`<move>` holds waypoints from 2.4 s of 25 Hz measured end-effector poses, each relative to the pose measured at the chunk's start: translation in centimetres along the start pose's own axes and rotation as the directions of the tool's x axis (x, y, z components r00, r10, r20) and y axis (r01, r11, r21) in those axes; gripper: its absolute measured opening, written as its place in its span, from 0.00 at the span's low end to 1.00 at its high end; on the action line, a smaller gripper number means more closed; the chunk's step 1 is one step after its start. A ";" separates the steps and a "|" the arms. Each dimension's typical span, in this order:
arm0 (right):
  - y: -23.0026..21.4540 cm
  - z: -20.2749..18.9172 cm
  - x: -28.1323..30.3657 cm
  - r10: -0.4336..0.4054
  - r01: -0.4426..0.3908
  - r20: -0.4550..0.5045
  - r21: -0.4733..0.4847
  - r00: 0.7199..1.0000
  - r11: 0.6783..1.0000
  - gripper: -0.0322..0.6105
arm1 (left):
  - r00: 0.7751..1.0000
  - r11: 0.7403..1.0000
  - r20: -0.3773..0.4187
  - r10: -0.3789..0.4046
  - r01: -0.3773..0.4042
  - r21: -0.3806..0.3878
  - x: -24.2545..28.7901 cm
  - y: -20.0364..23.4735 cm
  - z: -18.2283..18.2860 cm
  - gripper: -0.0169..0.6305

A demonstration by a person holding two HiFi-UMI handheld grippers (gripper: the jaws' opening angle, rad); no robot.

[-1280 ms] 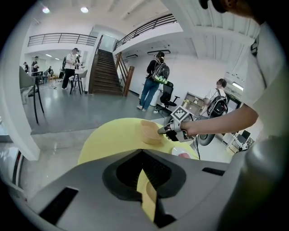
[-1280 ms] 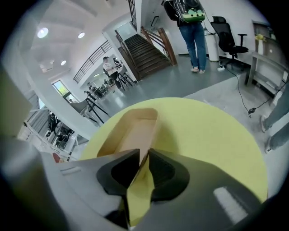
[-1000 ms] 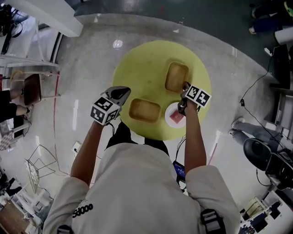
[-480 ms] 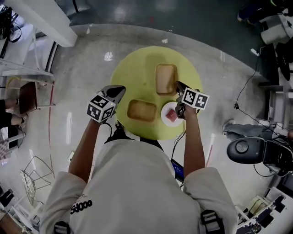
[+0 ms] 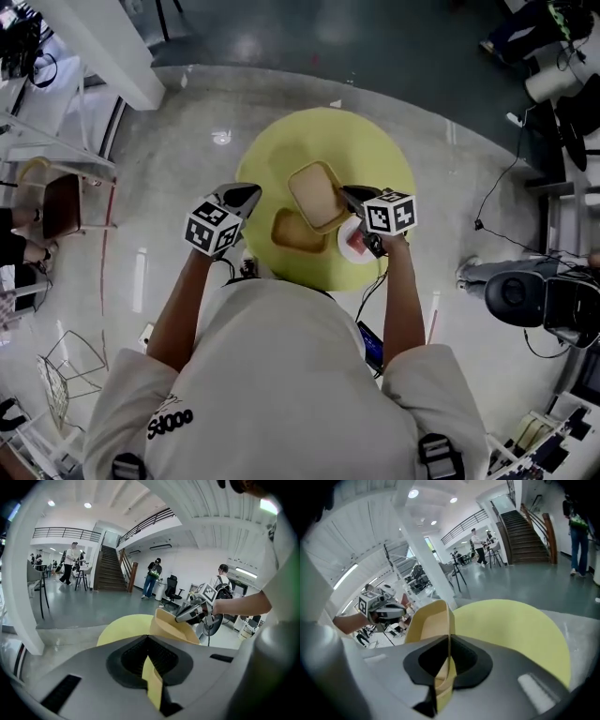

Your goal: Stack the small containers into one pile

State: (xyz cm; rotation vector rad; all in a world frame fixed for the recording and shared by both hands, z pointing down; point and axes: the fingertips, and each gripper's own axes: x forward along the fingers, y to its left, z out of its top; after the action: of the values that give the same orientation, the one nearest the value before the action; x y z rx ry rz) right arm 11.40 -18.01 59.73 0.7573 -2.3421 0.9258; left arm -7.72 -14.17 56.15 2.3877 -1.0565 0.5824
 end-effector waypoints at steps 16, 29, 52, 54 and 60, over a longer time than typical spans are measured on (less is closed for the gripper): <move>2.2 -6.9 3.6 0.178 -0.300 -0.468 -0.200 0.866 0.933 0.09 | 0.993 0.987 0.022 0.114 -0.110 -0.119 -3.0 0.2 -1.0 0.04; 3.5 -8.3 7.1 0.157 -0.402 -0.592 -0.307 0.790 0.863 0.09 | 0.981 0.961 -0.006 0.193 -0.190 -0.200 -5.3 0.7 -4.1 0.04; 3.3 -8.3 9.3 0.044 -0.282 -0.524 -0.383 0.851 0.880 0.17 | 0.987 0.965 -0.015 0.163 -0.163 -0.206 -4.7 1.2 -5.0 0.04; 3.1 -7.3 8.8 0.025 -0.235 -0.479 -0.384 0.878 0.893 0.17 | 0.987 0.970 -0.009 0.157 -0.156 -0.187 -4.7 1.6 -4.6 0.04; 1.0 -4.1 6.2 -0.104 0.003 -0.256 -0.365 0.961 0.931 0.10 | 0.990 0.987 0.023 0.141 -0.138 -0.078 -3.7 1.9 -3.0 0.04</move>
State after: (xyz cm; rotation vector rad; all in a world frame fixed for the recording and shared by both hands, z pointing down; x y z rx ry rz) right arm 7.35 -16.31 65.80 0.5046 -2.1482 0.5107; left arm -12.04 -11.52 57.04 2.2760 -1.2437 0.5472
